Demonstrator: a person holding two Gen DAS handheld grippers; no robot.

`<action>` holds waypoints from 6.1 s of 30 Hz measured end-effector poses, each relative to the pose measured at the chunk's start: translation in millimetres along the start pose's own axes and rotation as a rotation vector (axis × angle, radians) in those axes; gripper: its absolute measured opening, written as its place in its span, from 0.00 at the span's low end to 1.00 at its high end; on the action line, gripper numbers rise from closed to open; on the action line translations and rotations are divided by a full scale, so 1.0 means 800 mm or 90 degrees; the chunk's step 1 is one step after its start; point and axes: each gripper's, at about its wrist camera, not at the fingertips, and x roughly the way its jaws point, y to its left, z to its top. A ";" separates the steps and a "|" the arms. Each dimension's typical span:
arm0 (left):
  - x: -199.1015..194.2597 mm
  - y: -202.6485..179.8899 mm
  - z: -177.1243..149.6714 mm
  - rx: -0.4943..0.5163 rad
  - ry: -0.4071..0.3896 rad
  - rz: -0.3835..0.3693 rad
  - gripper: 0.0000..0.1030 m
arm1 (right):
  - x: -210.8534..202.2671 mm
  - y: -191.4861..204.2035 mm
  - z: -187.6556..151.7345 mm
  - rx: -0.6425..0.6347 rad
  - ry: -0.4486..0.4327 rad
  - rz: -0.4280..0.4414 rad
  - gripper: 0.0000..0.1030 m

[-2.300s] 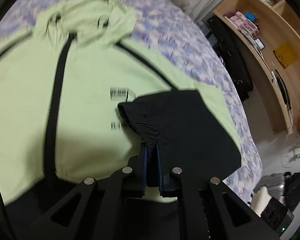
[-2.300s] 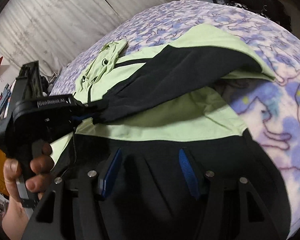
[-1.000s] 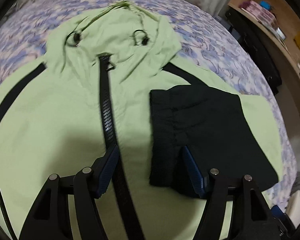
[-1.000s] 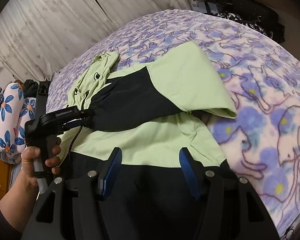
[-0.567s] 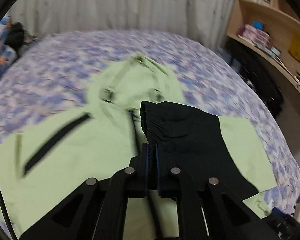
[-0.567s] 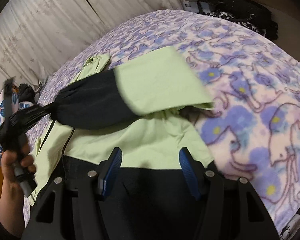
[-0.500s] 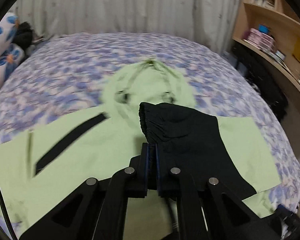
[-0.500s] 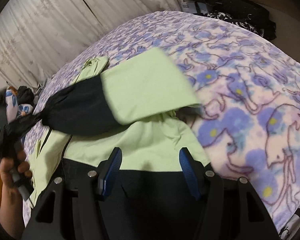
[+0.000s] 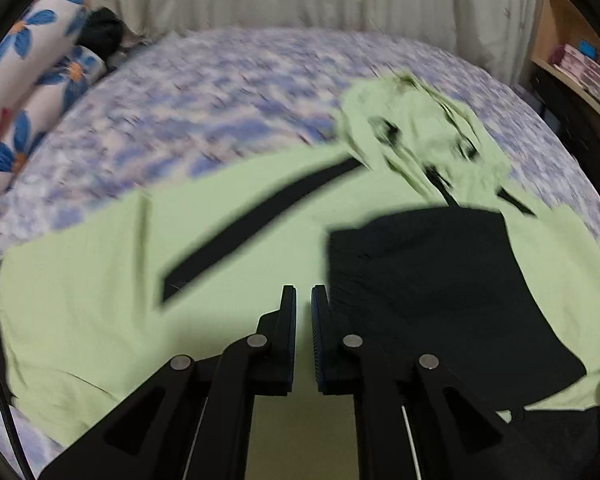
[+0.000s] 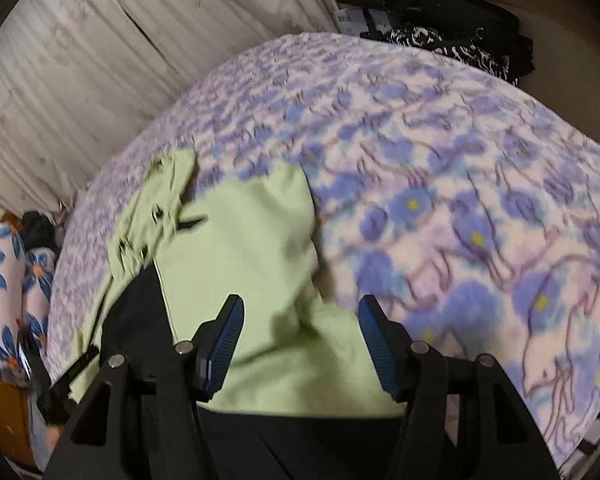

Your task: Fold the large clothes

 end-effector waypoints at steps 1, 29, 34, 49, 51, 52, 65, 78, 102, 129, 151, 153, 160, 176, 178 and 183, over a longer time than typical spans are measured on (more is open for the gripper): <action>-0.001 0.008 0.004 -0.008 0.001 -0.005 0.06 | 0.003 0.002 0.006 -0.003 -0.005 -0.005 0.58; 0.021 -0.040 0.032 0.027 0.072 -0.139 0.08 | 0.188 0.050 0.128 -0.218 0.079 -0.103 0.00; 0.040 -0.074 0.012 0.108 0.095 -0.076 0.08 | 0.232 0.028 0.125 -0.244 0.129 -0.156 0.01; 0.029 -0.028 -0.010 0.029 0.138 -0.133 0.36 | 0.046 -0.005 0.060 -0.120 0.061 -0.041 0.49; 0.028 -0.025 -0.016 0.020 0.142 -0.143 0.36 | 0.035 -0.008 0.032 -0.147 0.059 -0.060 0.49; 0.027 -0.025 -0.018 0.017 0.141 -0.146 0.36 | 0.031 -0.010 0.014 -0.168 0.053 -0.079 0.49; 0.039 -0.047 -0.015 -0.012 0.139 -0.139 0.23 | 0.105 0.011 -0.004 -0.204 0.079 -0.088 0.34; 0.025 -0.031 -0.025 0.019 0.121 -0.071 0.18 | 0.110 -0.017 -0.026 -0.184 0.111 -0.170 0.16; 0.004 -0.079 0.000 0.042 0.099 -0.141 0.58 | 0.104 0.173 -0.025 -0.329 0.069 0.026 0.44; -0.008 -0.096 -0.015 0.032 0.054 -0.129 0.67 | 0.105 0.091 -0.010 -0.208 0.061 -0.002 0.47; 0.001 -0.089 -0.058 0.034 0.087 -0.066 0.67 | 0.110 0.057 -0.052 -0.230 0.090 -0.120 0.44; -0.006 -0.087 -0.059 0.031 0.086 -0.064 0.67 | 0.103 0.058 -0.055 -0.228 0.086 -0.120 0.44; -0.041 -0.081 -0.069 0.024 0.077 -0.060 0.67 | 0.078 0.056 -0.067 -0.176 0.095 -0.084 0.44; -0.171 -0.042 -0.116 0.033 0.041 -0.055 0.67 | -0.001 0.102 -0.139 -0.190 0.117 0.005 0.44; -0.183 -0.031 -0.123 0.029 0.038 -0.047 0.67 | -0.011 0.111 -0.147 -0.203 0.113 0.010 0.44; -0.211 0.007 -0.142 0.015 0.034 -0.033 0.67 | -0.029 0.138 -0.168 -0.237 0.106 0.018 0.44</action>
